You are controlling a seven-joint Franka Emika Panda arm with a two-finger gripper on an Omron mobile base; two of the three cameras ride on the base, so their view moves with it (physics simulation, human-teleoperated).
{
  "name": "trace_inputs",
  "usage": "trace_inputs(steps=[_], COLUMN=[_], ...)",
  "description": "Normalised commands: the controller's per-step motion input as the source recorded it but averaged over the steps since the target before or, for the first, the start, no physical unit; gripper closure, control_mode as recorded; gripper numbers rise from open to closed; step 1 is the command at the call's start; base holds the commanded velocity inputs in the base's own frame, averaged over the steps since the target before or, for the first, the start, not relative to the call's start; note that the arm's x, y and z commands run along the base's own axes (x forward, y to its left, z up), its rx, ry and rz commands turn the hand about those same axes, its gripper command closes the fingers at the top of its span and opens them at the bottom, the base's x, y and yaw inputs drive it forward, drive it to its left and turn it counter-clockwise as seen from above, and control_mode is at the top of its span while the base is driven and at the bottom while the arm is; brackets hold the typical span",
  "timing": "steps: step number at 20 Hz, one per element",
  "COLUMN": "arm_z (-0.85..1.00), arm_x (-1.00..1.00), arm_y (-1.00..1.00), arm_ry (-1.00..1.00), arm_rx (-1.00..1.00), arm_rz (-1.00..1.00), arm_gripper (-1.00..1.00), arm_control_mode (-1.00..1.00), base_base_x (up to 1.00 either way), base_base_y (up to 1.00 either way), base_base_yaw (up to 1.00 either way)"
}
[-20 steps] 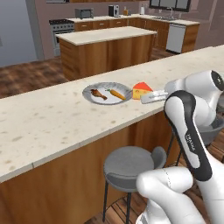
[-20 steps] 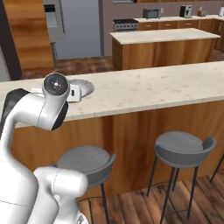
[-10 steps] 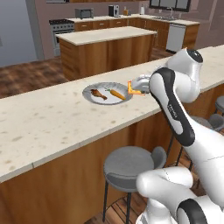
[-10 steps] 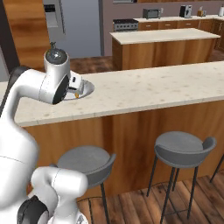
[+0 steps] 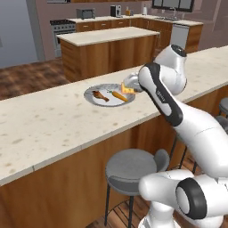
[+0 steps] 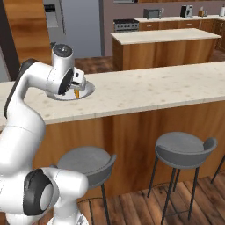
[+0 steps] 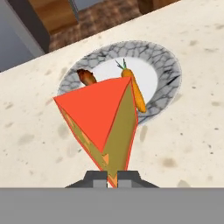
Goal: Take the cheese, chicken drumstick, and carrot from the fridge and place them on the plate on the dining counter to create an appetizer plate.
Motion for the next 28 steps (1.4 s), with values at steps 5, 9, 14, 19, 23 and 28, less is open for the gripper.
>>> trace_inputs(steps=[5,9,14,19,23,28], arm_z=[-0.42,-0.27,-0.06,0.00,0.00,-0.02], arm_x=[0.39,0.29,0.24,0.17,0.12,0.07], arm_y=[0.38,0.39,0.11,0.00,0.00,0.00], arm_ry=[0.00,0.00,0.00,0.07,0.12,0.15], arm_rx=[0.00,0.00,0.00,0.00,0.00,0.00], arm_rz=[0.00,0.00,-0.06,-0.13,-0.15,-0.12], arm_gripper=[1.00,1.00,1.00,1.00,1.00,1.00], arm_control_mode=[-1.00,-1.00,-1.00,-1.00,-1.00,-1.00], base_base_x=[0.00,0.00,0.00,0.00,0.00,0.00], base_base_y=[0.00,0.00,0.00,0.00,0.00,0.00], base_base_yaw=[0.00,0.00,0.00,0.00,0.00,0.00])
